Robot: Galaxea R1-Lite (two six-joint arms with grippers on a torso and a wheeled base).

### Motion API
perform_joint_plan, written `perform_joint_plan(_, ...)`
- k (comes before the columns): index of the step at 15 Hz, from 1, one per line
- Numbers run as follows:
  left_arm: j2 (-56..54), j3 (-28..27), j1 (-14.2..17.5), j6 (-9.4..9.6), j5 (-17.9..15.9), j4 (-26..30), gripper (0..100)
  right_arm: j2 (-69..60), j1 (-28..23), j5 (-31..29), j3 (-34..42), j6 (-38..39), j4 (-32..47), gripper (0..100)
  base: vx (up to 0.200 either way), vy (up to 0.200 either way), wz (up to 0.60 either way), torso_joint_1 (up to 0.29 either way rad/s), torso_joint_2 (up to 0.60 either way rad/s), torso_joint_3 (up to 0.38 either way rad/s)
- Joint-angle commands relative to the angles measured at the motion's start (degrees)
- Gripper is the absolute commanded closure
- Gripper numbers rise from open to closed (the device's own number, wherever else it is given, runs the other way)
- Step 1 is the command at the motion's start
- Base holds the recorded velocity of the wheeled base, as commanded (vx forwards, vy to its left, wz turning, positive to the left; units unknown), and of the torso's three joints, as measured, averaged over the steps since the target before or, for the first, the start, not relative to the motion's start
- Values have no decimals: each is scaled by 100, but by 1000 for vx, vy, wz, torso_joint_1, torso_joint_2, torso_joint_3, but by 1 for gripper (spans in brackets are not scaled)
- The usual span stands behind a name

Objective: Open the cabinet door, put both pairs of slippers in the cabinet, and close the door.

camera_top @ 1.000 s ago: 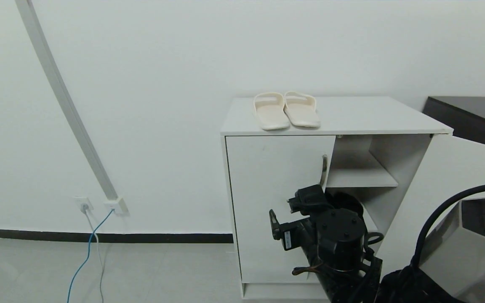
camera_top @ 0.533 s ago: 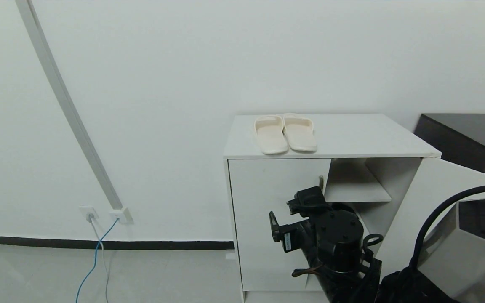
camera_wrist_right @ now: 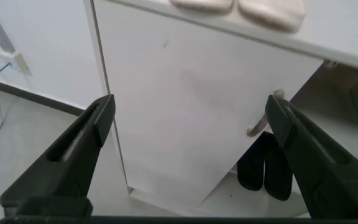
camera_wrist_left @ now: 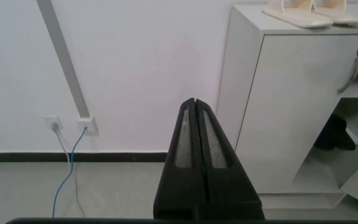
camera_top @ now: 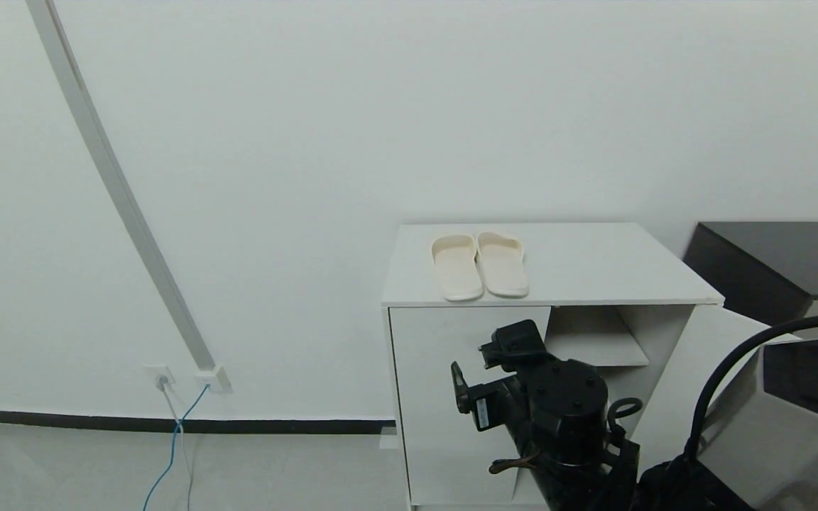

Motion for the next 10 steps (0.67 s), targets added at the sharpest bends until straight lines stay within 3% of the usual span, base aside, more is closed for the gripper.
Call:
perform_joint_plan(1,7,1,2,0,2,0,100,52,-15,7,-12,-2,-4,0,0,0,0,276,-618,-349)
perform_joint_plan(8,7,1,2,8,-16,0,100,535,-234,138,-99,-19,-408,0,0,0,0,196,-436,-241)
perform_joint_plan(10,7,1,2,8,-16,0,100,570,-410,130,-574,7,76,0,0,0,0,173,-366,-205)
